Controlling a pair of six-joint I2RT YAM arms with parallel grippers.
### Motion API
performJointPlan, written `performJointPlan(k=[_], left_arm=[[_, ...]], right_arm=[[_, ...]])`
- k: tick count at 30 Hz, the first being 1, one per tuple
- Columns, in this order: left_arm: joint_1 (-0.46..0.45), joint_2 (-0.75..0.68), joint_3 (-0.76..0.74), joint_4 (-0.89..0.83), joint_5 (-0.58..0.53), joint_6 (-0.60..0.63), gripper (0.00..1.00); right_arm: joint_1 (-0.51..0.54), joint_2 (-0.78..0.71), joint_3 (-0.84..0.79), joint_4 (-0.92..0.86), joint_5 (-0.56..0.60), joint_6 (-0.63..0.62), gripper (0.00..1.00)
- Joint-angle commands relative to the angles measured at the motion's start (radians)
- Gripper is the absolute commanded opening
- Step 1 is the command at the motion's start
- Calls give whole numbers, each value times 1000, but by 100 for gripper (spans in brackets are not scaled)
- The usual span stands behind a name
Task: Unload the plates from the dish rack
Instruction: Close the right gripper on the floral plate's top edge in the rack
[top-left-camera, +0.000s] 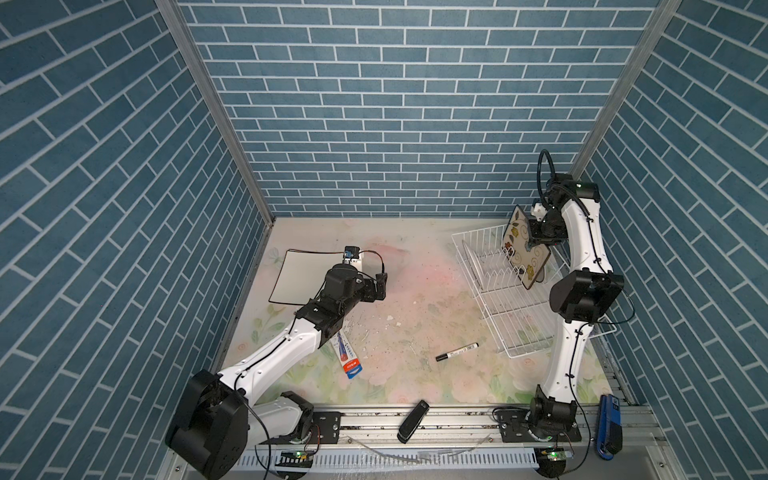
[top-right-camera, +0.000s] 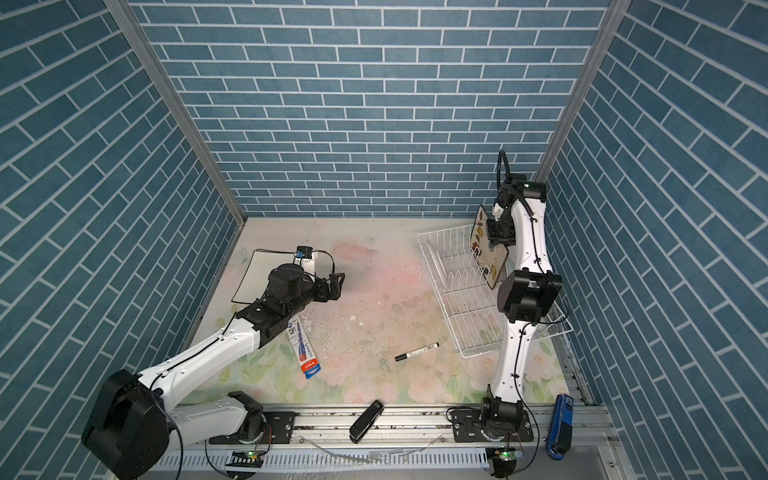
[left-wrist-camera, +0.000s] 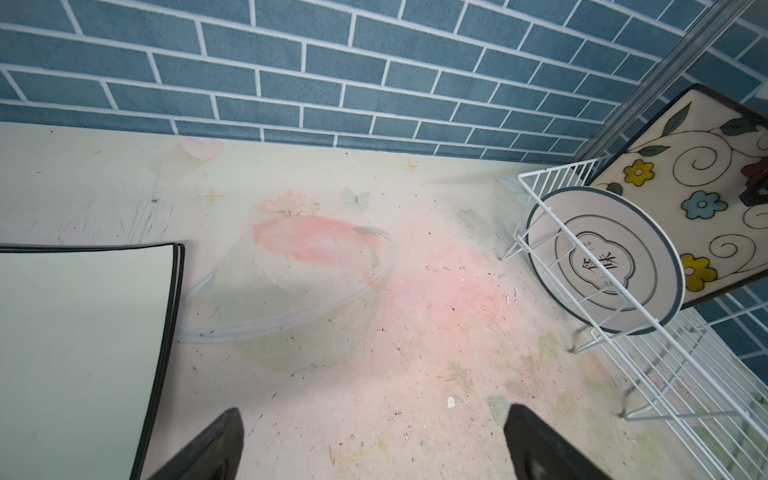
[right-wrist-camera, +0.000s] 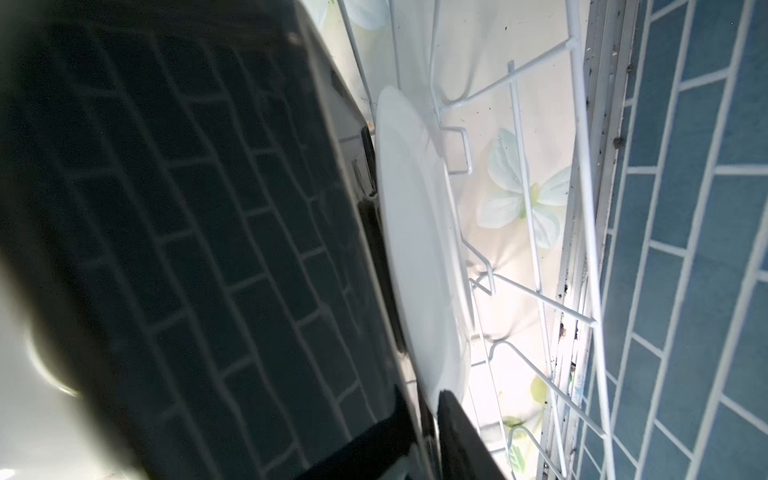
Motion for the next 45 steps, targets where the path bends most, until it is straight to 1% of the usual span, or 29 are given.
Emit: performJointPlan(k=[1, 6, 21, 34, 41, 42, 45], left_arm=[[-5, 3, 28, -19, -10, 8, 100], [-5, 0, 30, -26, -8, -2, 100], [-5, -6, 8, -8, -18, -11, 100], [-6, -6, 6, -25, -21, -11, 100], [-5, -11, 6, -33, -21, -14, 100], [-6, -10, 6, -35, -21, -14, 100], [-6, -12, 6, -37, -21, -16, 100]], right_arm=[[8, -12, 33, -37, 58, -15, 35], [21, -27, 29, -38, 89, -12, 31], [92, -27, 18, -47, 130, 1, 28], [106, -29, 12, -54, 163, 18, 17], [116, -46, 13, -48, 233, 16, 13], [118, -49, 14, -47, 252, 14, 12], [122, -58, 14, -42, 313, 13, 1]])
